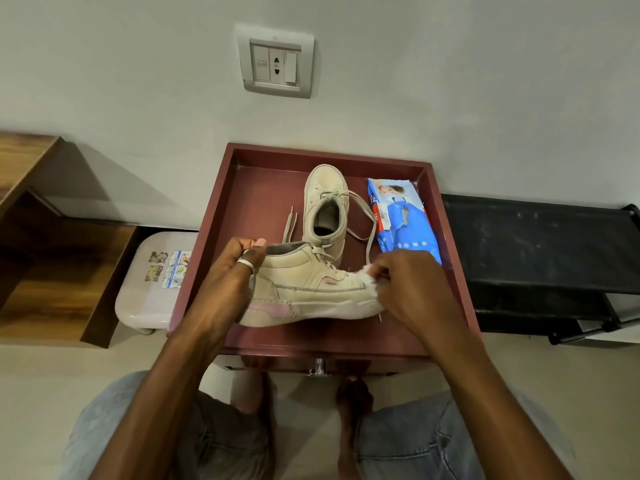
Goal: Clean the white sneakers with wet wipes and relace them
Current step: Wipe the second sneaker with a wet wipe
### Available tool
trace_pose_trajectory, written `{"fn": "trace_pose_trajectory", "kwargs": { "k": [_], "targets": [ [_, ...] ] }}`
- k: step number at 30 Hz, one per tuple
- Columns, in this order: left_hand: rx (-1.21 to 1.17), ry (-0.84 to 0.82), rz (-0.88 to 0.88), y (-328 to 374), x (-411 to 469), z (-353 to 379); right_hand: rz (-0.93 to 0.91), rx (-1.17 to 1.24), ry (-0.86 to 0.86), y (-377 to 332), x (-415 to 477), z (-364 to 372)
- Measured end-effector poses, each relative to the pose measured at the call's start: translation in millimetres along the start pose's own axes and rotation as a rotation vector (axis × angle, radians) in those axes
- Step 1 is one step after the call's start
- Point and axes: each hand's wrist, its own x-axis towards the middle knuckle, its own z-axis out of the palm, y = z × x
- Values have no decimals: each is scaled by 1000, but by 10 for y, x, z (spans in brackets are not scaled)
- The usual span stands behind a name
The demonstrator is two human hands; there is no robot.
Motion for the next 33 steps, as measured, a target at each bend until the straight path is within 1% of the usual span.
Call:
{"fn": "trace_pose_trajectory", "kwargs": {
  "k": [1, 2, 3, 5, 7, 8, 11, 13, 14, 17, 18, 19, 22, 24, 26, 28, 31, 33],
  "targets": [
    [-1, 2, 2, 3, 2, -2, 45, -71, -23, 56, 8, -19],
    [-1, 5, 6, 3, 7, -3, 52, -81, -26, 62, 6, -11],
    [5, 8, 10, 6, 10, -1, 19, -33, -10, 22, -5, 10],
    [16, 12, 13, 13, 4, 6, -105, 149, 24, -165, -47, 49],
    [24, 1, 10, 20, -10, 7, -200, 257, 3, -313, -77, 82],
    [31, -9, 13, 19, -13, 5, -202, 260, -2, -301, -63, 94],
    [41, -23, 25, 19, -21, -5, -64, 181, 10, -68, 16, 54],
    [45, -16, 35, -1, -10, -6, -25, 164, 35, 1, 14, 51],
    [51, -16, 43, -2, -9, -2, -48, 205, 41, -47, -5, 69],
    [68, -23, 56, -10, -8, 10, -190, 302, -2, -278, -79, 141],
    [70, -25, 66, -17, -7, 2, -202, 290, -11, -282, -80, 142],
    [72, -34, 76, -18, -11, -4, -171, 264, -17, -237, -62, 123],
    [107, -92, 127, -47, -15, -39, 14, 127, -80, 46, 0, 23],
    [139, -177, 172, -65, -29, -67, 64, 90, -125, 125, -2, -3],
    [213, -236, 248, -100, -17, -100, 27, 104, -159, 93, -28, 9],
    [273, -252, 296, -147, 7, -134, -25, 80, -220, 48, -39, 28],
    [280, -269, 359, -213, 40, -176, -109, 66, -273, 20, -31, 51],
    [313, -266, 406, -221, 54, -181, -131, 67, -297, 18, -36, 64]
  ]
}}
